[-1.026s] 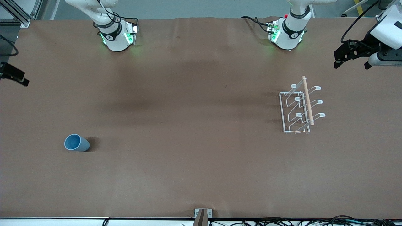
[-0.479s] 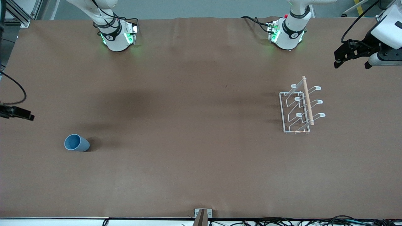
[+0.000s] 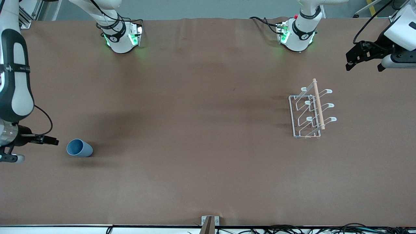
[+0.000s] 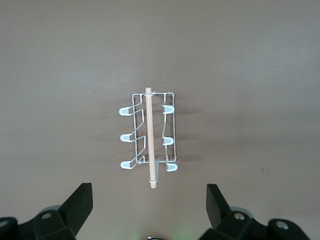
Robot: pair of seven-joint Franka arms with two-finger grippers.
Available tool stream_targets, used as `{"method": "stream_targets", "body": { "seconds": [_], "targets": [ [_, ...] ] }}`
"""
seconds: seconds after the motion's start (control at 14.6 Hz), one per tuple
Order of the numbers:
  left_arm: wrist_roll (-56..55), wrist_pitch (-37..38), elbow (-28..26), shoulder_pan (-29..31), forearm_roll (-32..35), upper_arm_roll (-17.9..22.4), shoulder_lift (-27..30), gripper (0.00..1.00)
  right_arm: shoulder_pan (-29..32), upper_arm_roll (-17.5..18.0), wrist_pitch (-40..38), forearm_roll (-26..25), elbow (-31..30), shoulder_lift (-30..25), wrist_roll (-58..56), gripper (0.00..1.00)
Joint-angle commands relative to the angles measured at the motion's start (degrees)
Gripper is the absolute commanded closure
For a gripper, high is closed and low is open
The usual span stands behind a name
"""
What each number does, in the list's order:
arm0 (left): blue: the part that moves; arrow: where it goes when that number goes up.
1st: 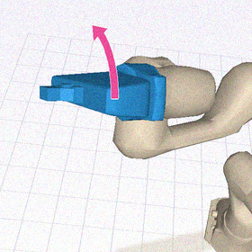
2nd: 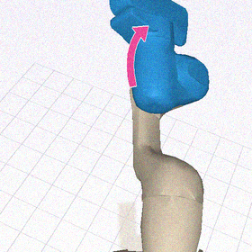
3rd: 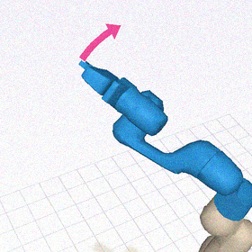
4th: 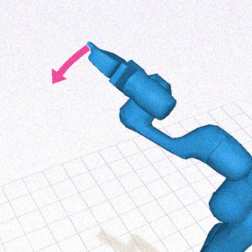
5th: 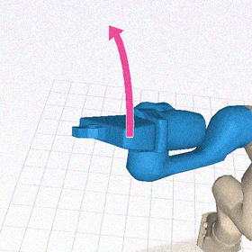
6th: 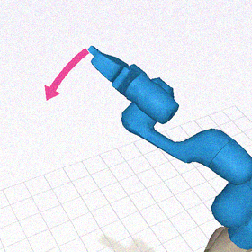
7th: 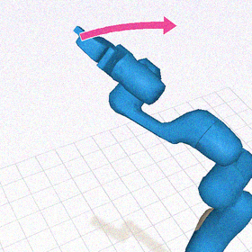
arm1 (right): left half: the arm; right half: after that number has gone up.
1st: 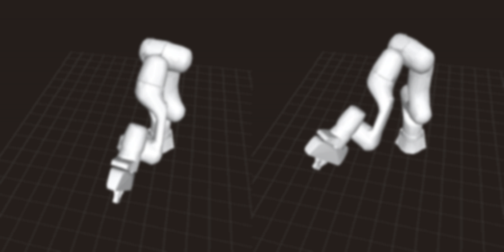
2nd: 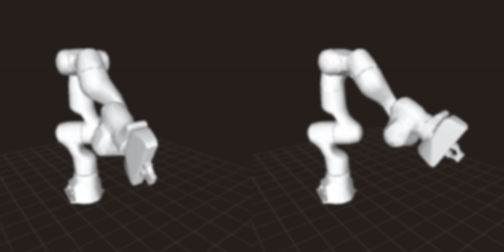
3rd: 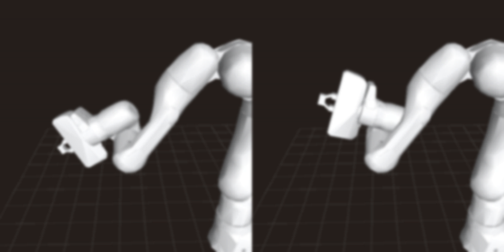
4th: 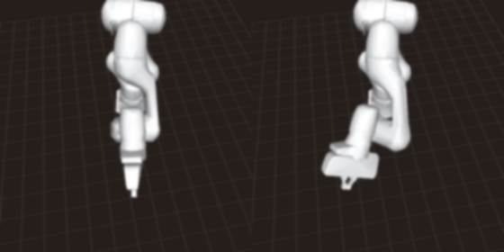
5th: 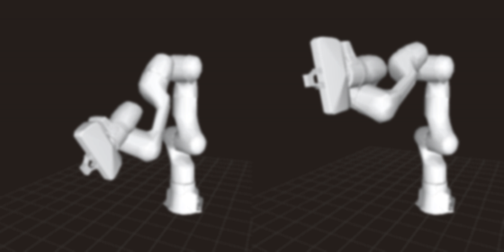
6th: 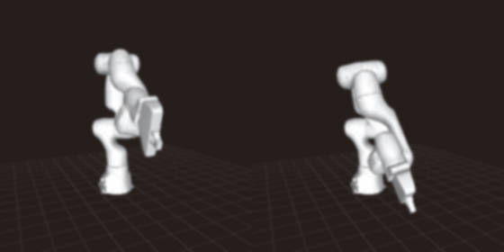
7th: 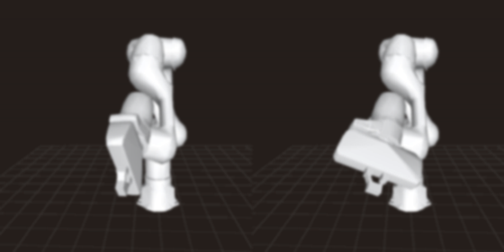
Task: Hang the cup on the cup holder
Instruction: 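Close the right gripper on the blue cup's rim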
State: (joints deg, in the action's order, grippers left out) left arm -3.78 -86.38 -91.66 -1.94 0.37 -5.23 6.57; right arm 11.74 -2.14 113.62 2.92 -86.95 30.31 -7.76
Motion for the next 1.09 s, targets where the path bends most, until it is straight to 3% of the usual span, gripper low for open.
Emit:
{"method": "stream_targets", "body": {
  "seconds": [0.0,0.55,0.62,0.82,1.03],
  "targets": [
    [0.3,1.0,1.0,0.5,-0.8,-0.1,-0.3,0.00,1.4,0.8,2.0,1.6,0.5,2.8,-1.5,0.01],
    [0.3,1.0,1.0,0.5,-0.8,-0.2,-0.3,0.00,0.9,1.0,5.7,1.6,0.1,7.0,-1.6,0.05],
    [0.3,1.0,1.0,0.5,-0.8,-0.2,-0.3,0.00,0.9,1.0,6.3,1.6,-0.1,7.6,-1.6,0.09],
    [0.3,1.0,1.0,0.5,-0.8,-0.2,-0.4,0.00,0.9,1.0,6.8,1.6,-0.3,8.3,-1.6,0.36],
    [0.3,1.0,1.0,0.5,-0.8,-0.1,-0.4,0.00,0.8,1.1,7.0,1.7,-0.3,8.8,-1.6,0.74]
  ]
}}
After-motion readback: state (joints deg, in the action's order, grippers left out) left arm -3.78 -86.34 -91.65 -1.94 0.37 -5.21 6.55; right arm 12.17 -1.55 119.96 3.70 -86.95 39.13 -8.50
